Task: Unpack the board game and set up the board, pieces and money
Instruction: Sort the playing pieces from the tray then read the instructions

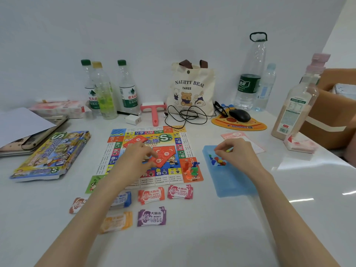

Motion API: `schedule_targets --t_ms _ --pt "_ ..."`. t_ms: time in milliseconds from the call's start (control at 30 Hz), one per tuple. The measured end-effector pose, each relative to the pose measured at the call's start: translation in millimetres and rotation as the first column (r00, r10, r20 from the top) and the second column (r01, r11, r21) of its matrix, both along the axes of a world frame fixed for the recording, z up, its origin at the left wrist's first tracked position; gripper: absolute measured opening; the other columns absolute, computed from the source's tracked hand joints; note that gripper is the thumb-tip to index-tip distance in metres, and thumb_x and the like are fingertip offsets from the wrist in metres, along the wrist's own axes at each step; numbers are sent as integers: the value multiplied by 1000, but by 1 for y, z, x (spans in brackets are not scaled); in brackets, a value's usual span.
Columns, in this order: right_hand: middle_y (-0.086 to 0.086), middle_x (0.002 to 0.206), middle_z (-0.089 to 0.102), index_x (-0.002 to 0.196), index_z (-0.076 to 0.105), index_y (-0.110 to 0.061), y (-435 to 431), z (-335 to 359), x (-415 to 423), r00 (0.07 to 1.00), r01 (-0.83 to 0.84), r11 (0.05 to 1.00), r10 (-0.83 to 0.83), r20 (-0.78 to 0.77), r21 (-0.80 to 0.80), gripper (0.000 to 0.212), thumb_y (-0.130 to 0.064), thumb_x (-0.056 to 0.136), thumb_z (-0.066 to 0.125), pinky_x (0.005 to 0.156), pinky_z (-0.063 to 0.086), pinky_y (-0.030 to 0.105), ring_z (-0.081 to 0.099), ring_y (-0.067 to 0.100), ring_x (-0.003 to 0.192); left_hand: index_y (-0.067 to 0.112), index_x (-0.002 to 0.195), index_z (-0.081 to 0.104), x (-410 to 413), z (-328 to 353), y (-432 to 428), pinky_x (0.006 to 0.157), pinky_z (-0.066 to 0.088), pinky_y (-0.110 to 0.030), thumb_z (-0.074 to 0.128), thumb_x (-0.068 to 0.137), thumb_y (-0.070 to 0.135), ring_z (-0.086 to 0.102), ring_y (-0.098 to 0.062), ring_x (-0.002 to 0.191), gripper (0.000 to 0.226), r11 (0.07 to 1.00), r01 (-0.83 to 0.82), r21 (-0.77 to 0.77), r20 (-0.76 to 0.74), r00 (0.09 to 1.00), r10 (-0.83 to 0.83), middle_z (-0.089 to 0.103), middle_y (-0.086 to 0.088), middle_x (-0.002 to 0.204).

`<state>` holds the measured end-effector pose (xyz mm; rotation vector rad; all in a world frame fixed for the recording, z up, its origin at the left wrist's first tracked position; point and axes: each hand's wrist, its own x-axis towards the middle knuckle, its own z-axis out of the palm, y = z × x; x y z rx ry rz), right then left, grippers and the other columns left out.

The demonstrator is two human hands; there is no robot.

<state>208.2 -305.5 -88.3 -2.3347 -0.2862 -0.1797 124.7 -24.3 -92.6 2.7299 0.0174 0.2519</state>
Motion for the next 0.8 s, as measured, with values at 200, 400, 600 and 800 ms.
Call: schedule_targets --t_ms 200,400,600,800 --pt "-6 85 66 83 70 -23 3 -3 2 999 -2 997 -2 -44 -81 9 -15 86 68 58 38 10 57 -2 74 29 100 70 -5 0 -2 80 42 -28 74 81 34 45 -11 98 19 999 11 41 -70 998 -8 50 8 97" --pt "-6 84 66 84 71 -22 3 -4 2 999 7 996 -10 -35 -93 8 -14 85 68 63 42 14 57 -1 75 30 92 73 -2 -1 -6 70 39 -26 73 82 37 47 -9 93 12 995 3 99 -68 998 4 56 10 94" --pt "-6 85 65 87 72 -21 3 -4 2 999 19 995 -22 -30 -102 7 -16 86 68 66 44 16 57 2 75 29 95 75 -4 5 -13 71 47 -26 68 86 36 50 -6 86 13 978 36 206 -41 999 -28 60 13 89" --pt "-7 84 64 88 72 -21 4 -3 1 999 21 994 -24 -29 -112 6 -16 86 68 70 43 19 55 3 77 29 104 72 -4 10 -20 70 45 -25 62 91 37 54 -8 100 18 939 114 324 -78 993 -94 61 9 106"
